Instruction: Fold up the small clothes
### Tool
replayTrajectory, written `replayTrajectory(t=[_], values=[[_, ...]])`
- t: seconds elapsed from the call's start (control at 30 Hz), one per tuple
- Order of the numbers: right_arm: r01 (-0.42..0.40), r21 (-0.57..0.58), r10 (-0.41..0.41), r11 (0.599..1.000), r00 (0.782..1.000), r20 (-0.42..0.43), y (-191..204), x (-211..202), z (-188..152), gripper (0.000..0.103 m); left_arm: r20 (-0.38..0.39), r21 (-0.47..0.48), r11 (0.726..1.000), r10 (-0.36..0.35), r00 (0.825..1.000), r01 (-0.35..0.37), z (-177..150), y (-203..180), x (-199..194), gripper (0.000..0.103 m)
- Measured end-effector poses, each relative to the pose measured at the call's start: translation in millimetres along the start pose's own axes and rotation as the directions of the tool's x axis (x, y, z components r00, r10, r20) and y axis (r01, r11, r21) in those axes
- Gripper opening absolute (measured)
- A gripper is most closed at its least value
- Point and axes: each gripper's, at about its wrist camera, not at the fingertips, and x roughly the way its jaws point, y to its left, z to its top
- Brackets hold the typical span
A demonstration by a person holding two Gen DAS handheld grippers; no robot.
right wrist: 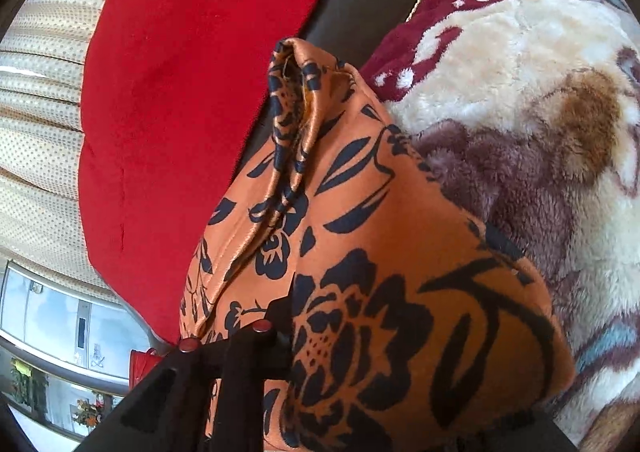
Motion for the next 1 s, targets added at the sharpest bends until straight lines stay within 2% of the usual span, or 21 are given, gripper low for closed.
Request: replayTrajectory(t=[0.03,0.07,0.1,0.13,0.17,0.37,0.53,0.63,0.7,0.73,0.77,0.8,0.87,0.9,0.97,1.0], values=[[0.005,-0.01,-0.005,1.0,1.0,0.005,1.2,-1.8,-0.3,0.021,0.011,0.024,1.0,0.011,1.0,-0.011,0.2,-1.1,-1.3,0.063],[0.012,-0.02,-0.012,1.0,1.0,0.012,2.6,-6.1,-0.5,0.021,0.018,0.047,0.998,0.029,0.999,-0.03,-0.9,-2.3,-5.1,0.043],[0.019,-0.034,-0.018,0.999,1.0,0.025,6.1,-8.5,-1.0,0.021,0.018,0.066,0.997,0.034,0.999,-0.035,-0.5,-2.9,-7.0,0.043],[0.021,-0.045,-0.019,0.999,0.999,0.036,10.0,-11.3,-1.5,0.02,0.02,0.07,0.997,0.027,0.999,-0.029,0.4,-2.2,-9.5,0.034],[0.015,-0.054,-0.012,0.998,0.999,0.049,13.5,-14.8,-2.1,0.02,0.028,0.085,0.996,0.022,0.999,-0.024,0.5,-4.3,-13.9,0.029],[0.031,-0.155,-0.007,0.987,0.988,0.153,43.6,-43.1,-15.0,0.018,0.058,0.216,0.976,0.015,0.998,-0.027,-20.1,-31.0,-54.0,0.025],[0.007,-0.194,0.028,0.981,0.984,0.179,48.7,-86.3,-36.0,0.018,-0.009,0.253,0.967,0.011,1.0,-0.008,-46.0,-24.6,-104.7,0.025],[0.021,-0.251,0.026,0.968,0.983,0.184,47.0,-120.7,-54.8,0.018,-0.036,0.318,0.948,0.044,0.998,-0.03,-74.8,-20.7,-131.9,0.025],[0.03,-0.276,0.026,0.961,0.98,0.196,33.9,-142.4,-70.8,0.018,-0.051,0.358,0.932,0.086,0.995,-0.062,-99.5,-13.6,-133.4,0.025],[0.04,-0.284,0.015,0.958,0.982,0.189,24.9,-148.4,-76.4,0.018,-0.05,0.389,0.916,0.13,0.99,-0.101,-111.8,-8.0,-129.9,0.027],[0.055,-0.289,-0.007,0.956,0.986,0.164,17.2,-149.5,-81.8,0.018,-0.059,0.42,0.895,0.192,0.98,-0.15,-120.1,-0.5,-129.3,0.028],[0.081,-0.275,-0.048,0.958,0.991,0.124,6.4,-146.5,-85.6,0.019,-0.091,0.427,0.887,0.237,0.967,-0.177,-126.3,11.6,-128.6,0.028],[0.139,-0.173,-0.139,0.975,0.99,0.009,-24.1,-131.9,-89.3,0.023,-0.158,0.354,0.921,0.229,0.961,-0.161,-128.0,34.4,-136.7,0.035],[0.132,-0.13,-0.137,0.983,0.99,-0.028,-33.6,-129.2,-89.6,0.029,-0.175,0.309,0.939,0.211,0.962,-0.15,-123.7,41.6,-144.6,0.036],[0.099,-0.084,-0.103,0.992,0.994,-0.045,-37.9,-136.9,-89.6,0.035,-0.159,0.311,0.937,0.217,0.963,-0.16,-121.3,39.2,-169.8,0.036],[0.107,-0.084,-0.111,0.991,0.993,-0.046,-36.1,-143.2,-90.5,0.041,-0.123,0.353,0.918,0.235,0.964,-0.179,-125.8,32.9,-192.6,0.036]])
